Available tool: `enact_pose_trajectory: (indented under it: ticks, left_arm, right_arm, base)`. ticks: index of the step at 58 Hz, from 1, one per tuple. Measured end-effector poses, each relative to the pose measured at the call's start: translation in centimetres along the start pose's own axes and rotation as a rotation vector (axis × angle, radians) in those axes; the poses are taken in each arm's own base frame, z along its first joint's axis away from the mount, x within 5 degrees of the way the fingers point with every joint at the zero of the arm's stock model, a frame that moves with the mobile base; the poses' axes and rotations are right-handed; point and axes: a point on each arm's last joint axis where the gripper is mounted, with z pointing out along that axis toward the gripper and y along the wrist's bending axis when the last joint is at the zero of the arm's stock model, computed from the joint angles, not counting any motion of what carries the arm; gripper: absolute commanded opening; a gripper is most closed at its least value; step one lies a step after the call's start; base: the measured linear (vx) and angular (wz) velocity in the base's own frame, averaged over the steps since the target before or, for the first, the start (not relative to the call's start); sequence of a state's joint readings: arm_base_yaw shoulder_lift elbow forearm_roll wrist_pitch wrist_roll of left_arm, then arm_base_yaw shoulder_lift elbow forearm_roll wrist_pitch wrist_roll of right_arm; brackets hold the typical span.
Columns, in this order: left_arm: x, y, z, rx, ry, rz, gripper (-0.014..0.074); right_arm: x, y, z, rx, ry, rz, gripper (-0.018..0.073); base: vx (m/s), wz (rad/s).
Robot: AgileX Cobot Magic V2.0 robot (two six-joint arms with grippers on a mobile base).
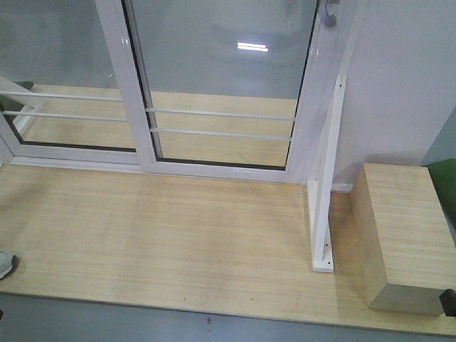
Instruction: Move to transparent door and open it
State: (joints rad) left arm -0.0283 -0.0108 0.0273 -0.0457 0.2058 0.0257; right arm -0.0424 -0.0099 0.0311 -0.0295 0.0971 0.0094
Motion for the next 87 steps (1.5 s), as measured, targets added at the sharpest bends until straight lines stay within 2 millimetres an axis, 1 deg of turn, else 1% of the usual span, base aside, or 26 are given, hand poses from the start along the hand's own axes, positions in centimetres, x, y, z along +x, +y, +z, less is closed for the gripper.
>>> enact_pose_trajectory:
  ticks: [53, 74, 80, 85, 87]
  left_arm:
    - [0.00, 0.00, 0.00, 0.000, 0.000, 0.000, -0.0006]
    - [0.00, 0.00, 0.00, 0.000, 0.000, 0.000, -0.0006]
    - [0.14, 0.00, 0.02, -0.001, 0.011, -0.002, -0.0006]
    - [-0.08, 0.00, 0.13, 0.001, -0.005, 0.002, -0.0006]
    - [0.01, -0.01, 0.18, 0.003, 0.007, 0.003, -0.0006]
  right_arm:
    - [0.00, 0.00, 0.00, 0.000, 0.000, 0.000, -0.0005]
    - [-0.01, 0.00, 0.00, 0.000, -0.001, 0.000, -0.0005]
    - [0.18, 0.01, 0.01, -0.001, 0.014, 0.000, -0.0005]
    - [-0.25, 0.01, 0.05, -0.001, -0.016, 0.000, -0.0005]
    - [-0.13, 0.01, 0.08, -0.001, -0.006, 0.000, -0.0005]
  base:
    - [0.38, -0.04]
    - [0.23, 0.04]
    - [0.03, -0.13]
    - [-0.02, -0.01]
    - [-0.05, 0.04]
